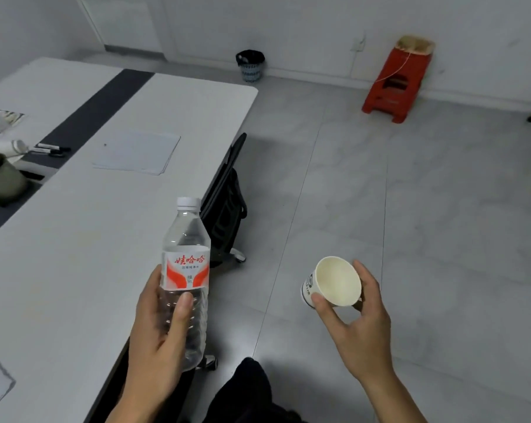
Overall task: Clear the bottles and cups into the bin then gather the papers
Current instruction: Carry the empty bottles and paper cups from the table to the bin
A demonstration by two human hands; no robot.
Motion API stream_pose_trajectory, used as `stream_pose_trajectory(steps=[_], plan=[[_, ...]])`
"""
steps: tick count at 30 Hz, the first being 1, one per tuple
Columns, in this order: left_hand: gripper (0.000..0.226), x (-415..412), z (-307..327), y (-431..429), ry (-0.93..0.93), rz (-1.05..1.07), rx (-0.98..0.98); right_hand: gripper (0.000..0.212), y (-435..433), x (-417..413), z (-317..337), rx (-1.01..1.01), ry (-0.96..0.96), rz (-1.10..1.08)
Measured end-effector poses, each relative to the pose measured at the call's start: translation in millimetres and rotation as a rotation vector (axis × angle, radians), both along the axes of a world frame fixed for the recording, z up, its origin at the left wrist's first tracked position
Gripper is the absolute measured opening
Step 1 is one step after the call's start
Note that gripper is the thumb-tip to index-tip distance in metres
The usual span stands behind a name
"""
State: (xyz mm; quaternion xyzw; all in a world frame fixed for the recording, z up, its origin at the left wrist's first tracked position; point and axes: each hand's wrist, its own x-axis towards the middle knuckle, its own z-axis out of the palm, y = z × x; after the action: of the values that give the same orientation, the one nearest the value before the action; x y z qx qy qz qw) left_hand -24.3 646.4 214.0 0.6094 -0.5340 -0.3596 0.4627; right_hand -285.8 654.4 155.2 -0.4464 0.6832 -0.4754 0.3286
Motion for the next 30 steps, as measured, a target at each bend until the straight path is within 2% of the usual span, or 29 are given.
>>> stream_pose_trajectory(steps=[6, 10, 13, 18, 21, 26, 30], plan=[[0.048, -33.9, -30.8, -140.2, 0.031, 0.086, -0.006, 0.088, -142.7, -31.5, -20.0, 0.042, 0.042, 0.021], [0.043, -61.7, -31.9, -264.1, 0.102, 0.017, 0.001, 0.088, -248.6, -61.7, -4.6, 0.047, 0.067, -0.034], [0.040, -84.3, -20.4, -356.5, 0.077, -0.040, -0.020, 0.089, -320.9, -87.5, 17.9, 0.004, 0.057, -0.104], [0.056, -126.0, -3.6, -490.0, 0.050, -0.179, -0.031, 0.090, -425.5, -124.0, 30.2, -0.011, 0.006, -0.194], [0.053, -150.2, -18.0, -569.6, 0.028, -0.209, -0.028, 0.090, -501.5, -144.6, 15.4, -0.014, -0.044, -0.219], [0.046, -191.1, -40.2, -712.8, 0.046, -0.147, 0.038, 0.087, -662.4, -178.6, -9.8, -0.031, -0.071, -0.193], [0.056, -210.0, -27.7, -826.7, 0.018, -0.051, 0.049, 0.086, -799.1, -199.3, 5.3, -0.044, -0.075, -0.122]])
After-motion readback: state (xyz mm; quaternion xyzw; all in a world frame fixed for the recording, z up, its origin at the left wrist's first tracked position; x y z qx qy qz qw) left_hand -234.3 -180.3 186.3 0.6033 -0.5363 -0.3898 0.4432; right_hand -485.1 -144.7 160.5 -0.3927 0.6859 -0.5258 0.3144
